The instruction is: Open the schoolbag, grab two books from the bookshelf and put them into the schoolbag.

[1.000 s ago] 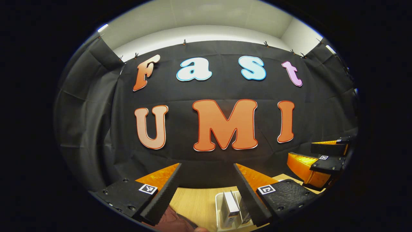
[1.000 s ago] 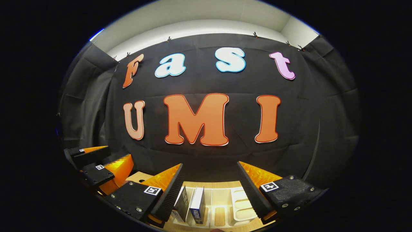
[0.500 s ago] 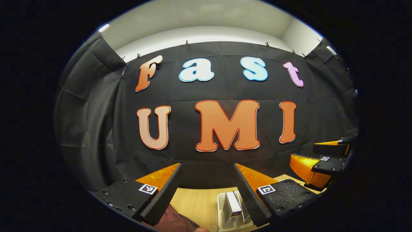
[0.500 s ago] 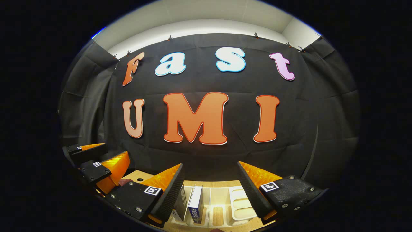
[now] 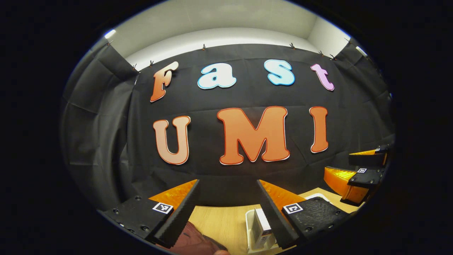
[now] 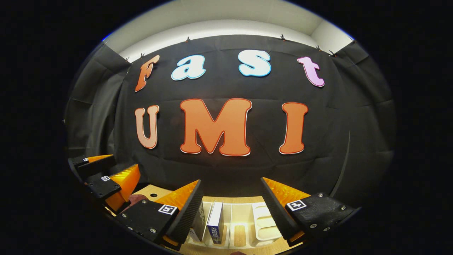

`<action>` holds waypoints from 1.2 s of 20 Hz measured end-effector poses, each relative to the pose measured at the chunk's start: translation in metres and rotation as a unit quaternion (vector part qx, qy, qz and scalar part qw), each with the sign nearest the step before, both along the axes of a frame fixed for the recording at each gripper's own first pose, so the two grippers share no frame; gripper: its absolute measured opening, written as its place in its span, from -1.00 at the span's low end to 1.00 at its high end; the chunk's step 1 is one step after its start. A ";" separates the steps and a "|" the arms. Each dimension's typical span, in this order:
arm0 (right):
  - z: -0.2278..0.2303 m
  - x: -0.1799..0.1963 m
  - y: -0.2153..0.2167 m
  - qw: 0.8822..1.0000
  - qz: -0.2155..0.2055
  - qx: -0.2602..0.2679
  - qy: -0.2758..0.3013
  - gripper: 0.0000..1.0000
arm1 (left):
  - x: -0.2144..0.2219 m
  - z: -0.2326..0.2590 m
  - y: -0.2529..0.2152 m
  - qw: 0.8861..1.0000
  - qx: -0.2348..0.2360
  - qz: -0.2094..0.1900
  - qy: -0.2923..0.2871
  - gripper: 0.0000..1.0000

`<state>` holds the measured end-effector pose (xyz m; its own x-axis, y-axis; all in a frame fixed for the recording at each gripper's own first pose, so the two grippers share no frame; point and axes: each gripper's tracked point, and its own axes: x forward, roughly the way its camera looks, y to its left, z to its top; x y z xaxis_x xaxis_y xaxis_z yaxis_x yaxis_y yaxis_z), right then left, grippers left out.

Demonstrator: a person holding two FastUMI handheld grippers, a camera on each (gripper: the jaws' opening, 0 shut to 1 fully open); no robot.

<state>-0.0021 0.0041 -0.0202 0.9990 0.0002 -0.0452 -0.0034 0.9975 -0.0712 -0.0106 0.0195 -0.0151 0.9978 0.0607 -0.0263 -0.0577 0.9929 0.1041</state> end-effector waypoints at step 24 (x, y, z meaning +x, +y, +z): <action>-0.055 0.005 -0.040 0.997 -0.043 -0.030 0.062 0.92 | -0.105 -0.303 0.058 0.908 0.212 -0.012 0.361 0.97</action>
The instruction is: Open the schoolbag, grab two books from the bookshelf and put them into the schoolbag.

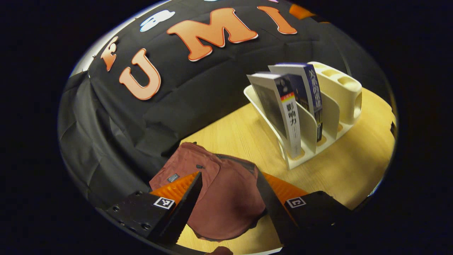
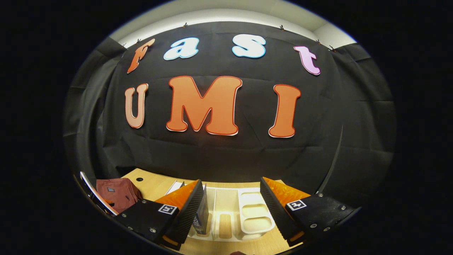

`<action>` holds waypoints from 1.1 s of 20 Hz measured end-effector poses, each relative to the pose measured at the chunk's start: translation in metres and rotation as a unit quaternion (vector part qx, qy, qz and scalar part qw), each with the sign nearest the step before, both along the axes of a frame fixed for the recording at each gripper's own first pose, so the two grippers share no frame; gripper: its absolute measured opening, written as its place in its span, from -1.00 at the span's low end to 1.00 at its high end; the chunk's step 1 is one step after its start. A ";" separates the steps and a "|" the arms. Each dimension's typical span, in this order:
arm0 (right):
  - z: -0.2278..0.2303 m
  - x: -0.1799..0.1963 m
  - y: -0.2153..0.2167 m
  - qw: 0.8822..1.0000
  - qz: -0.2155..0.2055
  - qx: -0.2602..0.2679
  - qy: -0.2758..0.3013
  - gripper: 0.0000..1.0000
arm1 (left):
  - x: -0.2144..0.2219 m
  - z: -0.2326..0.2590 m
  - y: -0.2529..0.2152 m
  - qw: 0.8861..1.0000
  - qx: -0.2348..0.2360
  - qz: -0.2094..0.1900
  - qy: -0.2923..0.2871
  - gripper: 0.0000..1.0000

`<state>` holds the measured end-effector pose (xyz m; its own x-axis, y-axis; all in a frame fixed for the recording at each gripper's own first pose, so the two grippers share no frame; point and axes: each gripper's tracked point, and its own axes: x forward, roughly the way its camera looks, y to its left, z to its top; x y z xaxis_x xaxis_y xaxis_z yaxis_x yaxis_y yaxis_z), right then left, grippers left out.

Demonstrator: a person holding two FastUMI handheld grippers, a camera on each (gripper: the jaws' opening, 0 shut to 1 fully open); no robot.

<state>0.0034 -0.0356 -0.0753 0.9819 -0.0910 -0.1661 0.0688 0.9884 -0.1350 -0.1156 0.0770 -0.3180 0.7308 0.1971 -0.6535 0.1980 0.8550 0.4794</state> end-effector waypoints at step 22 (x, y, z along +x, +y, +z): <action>-0.005 -0.002 -0.004 1.000 -0.007 -0.020 0.006 0.92 | -0.048 -0.082 0.032 0.981 0.164 -0.043 0.092 0.92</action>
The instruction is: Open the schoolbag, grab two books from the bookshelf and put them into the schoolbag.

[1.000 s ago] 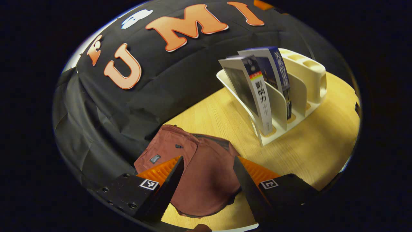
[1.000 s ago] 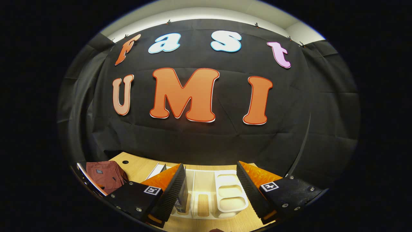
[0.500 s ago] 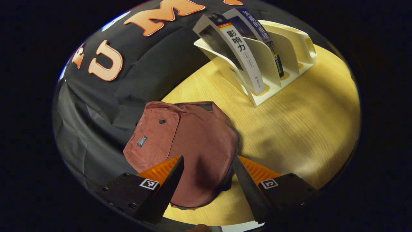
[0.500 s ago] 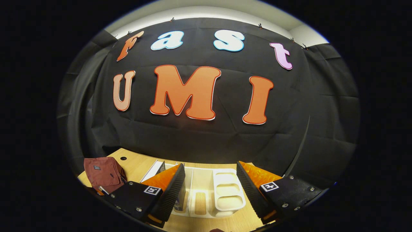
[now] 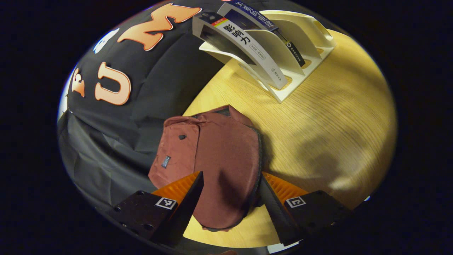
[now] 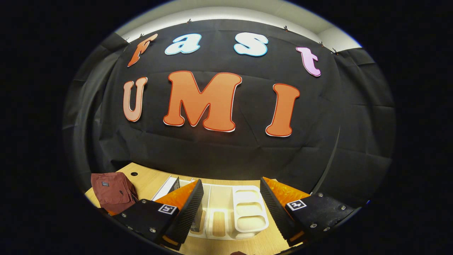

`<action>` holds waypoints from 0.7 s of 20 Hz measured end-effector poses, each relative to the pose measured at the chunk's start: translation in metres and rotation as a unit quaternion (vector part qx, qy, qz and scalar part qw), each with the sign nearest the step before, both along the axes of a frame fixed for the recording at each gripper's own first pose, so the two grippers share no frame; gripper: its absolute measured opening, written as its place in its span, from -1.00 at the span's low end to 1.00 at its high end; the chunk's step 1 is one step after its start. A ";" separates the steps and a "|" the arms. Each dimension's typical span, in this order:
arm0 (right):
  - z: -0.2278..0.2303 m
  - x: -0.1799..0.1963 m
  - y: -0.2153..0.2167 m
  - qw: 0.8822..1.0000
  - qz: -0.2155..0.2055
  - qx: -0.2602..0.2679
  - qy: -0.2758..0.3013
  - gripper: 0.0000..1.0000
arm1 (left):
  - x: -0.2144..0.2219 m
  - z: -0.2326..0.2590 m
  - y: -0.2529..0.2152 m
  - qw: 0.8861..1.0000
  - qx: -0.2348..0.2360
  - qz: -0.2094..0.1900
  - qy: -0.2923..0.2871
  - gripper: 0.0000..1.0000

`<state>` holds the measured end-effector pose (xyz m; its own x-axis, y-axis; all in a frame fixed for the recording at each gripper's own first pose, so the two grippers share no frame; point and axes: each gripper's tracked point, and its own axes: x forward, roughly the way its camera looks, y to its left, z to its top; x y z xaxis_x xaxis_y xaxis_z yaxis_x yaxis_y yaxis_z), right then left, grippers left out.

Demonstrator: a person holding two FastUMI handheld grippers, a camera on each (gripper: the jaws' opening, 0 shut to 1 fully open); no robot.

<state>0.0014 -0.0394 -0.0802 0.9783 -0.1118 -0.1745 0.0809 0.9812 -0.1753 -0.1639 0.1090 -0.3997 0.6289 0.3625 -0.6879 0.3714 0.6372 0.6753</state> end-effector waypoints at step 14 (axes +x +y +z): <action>-0.002 -0.005 0.010 1.000 0.013 -0.009 -0.001 0.92 | 0.038 -0.001 0.018 0.993 0.101 -0.037 -0.057 -0.07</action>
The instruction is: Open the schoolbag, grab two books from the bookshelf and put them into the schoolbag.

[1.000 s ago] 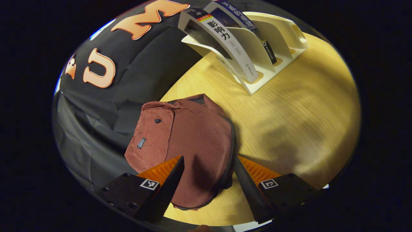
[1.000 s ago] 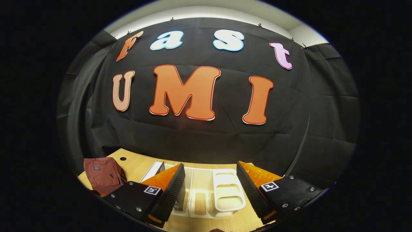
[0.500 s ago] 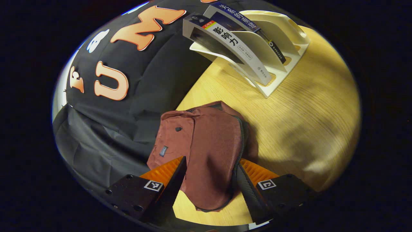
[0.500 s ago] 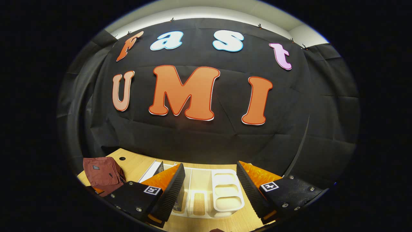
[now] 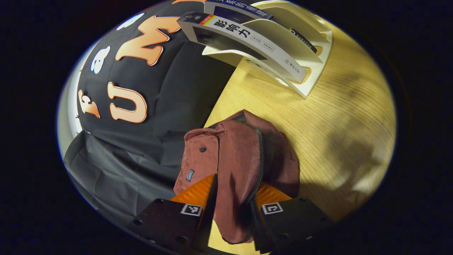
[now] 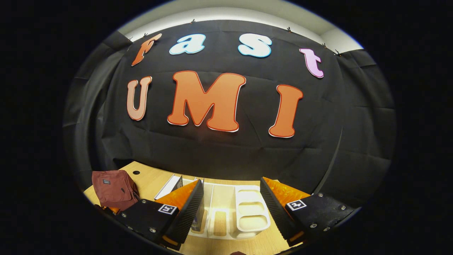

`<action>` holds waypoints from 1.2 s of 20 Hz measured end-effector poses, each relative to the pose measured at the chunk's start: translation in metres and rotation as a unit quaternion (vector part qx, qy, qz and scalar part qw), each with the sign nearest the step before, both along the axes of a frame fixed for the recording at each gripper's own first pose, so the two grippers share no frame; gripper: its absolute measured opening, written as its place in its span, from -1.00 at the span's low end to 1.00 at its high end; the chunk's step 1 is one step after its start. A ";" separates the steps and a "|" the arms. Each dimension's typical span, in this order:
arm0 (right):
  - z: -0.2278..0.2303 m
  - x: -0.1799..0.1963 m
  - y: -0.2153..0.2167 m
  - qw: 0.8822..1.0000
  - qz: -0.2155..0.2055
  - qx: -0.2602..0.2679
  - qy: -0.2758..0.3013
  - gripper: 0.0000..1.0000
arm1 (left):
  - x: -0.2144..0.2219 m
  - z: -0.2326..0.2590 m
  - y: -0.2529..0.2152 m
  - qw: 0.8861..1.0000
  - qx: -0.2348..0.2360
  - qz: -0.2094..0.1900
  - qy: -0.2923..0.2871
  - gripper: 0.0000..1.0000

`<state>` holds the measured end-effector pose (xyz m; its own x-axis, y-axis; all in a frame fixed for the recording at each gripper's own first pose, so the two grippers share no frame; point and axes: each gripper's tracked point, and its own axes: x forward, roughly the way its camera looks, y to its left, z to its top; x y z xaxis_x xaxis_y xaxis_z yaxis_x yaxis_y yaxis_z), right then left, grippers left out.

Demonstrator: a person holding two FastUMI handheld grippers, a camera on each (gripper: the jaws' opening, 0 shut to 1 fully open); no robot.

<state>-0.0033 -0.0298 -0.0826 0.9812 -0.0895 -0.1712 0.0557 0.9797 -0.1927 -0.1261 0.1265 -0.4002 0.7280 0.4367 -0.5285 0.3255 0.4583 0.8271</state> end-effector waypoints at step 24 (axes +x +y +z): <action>-0.017 0.054 0.072 0.987 0.077 0.002 0.143 0.93 | 0.079 0.145 0.053 0.962 -0.249 0.007 0.111 -0.79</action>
<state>0.0506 0.0419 -0.0996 0.8947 0.0575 -0.4429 -0.1490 0.9733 -0.1746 -0.0475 0.1791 -0.2556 0.5696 0.0976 -0.8161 0.4601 0.7849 0.4149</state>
